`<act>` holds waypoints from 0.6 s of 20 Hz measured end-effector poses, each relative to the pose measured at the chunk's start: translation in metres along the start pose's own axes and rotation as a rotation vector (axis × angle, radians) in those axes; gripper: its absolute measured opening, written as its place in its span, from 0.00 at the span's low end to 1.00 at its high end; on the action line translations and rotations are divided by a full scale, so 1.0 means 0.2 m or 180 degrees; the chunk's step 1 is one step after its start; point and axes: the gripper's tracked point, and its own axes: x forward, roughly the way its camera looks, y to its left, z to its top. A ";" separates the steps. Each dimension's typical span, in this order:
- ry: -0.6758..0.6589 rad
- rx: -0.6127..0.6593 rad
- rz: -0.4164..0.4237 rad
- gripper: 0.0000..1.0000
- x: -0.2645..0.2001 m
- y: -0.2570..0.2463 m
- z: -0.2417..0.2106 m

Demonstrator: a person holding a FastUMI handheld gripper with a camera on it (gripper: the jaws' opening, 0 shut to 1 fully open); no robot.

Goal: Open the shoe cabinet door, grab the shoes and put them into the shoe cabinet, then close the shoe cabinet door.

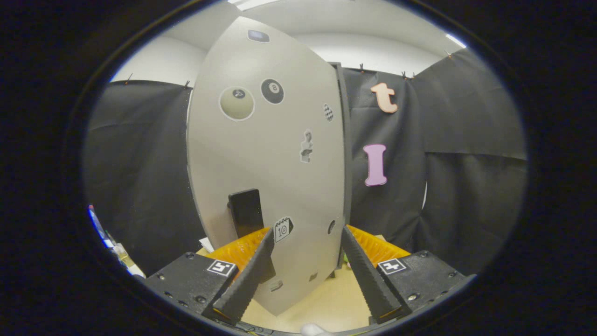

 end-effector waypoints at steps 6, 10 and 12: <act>0.0100 -0.0024 0.0176 0.98 0.17 0.25 -0.05; 0.0059 -0.0063 0.0167 0.98 0.18 0.28 -0.03; 0.0058 -0.0071 0.0168 0.98 0.18 0.27 -0.04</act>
